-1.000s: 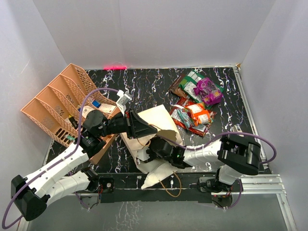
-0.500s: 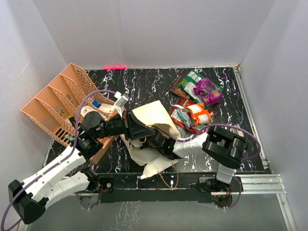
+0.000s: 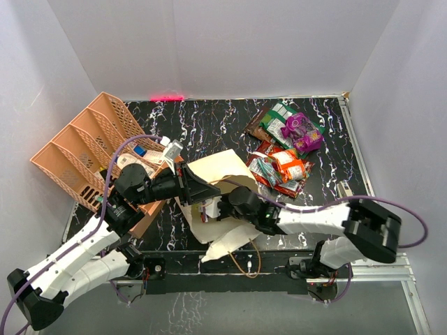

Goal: Take the snacks out of the paper bag
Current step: Take out the snack from the paper bag.

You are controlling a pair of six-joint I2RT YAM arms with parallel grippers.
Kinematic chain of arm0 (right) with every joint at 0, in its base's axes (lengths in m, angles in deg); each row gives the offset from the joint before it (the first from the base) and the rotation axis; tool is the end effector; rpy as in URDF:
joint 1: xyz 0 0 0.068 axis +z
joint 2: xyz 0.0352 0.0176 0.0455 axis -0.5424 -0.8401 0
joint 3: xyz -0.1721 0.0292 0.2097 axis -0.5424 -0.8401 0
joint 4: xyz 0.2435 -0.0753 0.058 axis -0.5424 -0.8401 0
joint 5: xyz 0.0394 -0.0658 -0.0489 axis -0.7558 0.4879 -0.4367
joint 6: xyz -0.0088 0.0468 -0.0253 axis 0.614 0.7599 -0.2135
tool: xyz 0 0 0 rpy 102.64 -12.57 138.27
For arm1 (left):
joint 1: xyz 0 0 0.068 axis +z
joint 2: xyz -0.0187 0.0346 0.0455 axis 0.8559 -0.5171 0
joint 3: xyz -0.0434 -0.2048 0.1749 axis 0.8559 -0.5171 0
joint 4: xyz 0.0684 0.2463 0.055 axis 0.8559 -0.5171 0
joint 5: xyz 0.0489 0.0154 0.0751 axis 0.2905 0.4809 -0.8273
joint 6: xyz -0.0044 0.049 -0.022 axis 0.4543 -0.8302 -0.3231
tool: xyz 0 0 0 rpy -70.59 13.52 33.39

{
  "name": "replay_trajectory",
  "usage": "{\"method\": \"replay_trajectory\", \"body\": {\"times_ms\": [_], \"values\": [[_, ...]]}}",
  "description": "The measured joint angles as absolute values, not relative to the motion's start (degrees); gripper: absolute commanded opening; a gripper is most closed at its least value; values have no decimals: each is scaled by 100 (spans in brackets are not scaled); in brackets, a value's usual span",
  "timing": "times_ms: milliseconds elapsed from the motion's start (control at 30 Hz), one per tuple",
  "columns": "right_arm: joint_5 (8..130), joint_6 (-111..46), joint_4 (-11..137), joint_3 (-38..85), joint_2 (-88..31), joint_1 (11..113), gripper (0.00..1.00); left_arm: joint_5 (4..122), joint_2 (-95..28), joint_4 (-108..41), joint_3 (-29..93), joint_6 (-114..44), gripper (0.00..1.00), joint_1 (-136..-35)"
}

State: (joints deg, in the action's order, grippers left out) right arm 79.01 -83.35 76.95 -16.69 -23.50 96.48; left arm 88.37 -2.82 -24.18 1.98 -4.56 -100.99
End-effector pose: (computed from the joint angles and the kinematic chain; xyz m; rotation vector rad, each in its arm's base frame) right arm 0.1254 0.2490 0.2054 -1.6372 1.2361 0.1652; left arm 0.1207 -0.1355 0.3658 0.5513 1.5592 -1.5756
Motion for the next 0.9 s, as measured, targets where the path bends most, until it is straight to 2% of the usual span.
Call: {"method": "replay_trajectory", "body": {"times_ms": [433, 667, 900], "values": [[6435, -8402, 5640, -1785, 177, 9725, 7, 7676, -236, -3224, 430, -666, 0, -10099], [6131, -8127, 4388, -703, 1165, 9727, 7, 7473, -234, -3373, 469, -679, 0, -10099], [6308, -7808, 4302, 403, 1755, 9727, 7, 7318, -236, -3484, 535, -701, 0, -10099]]}}
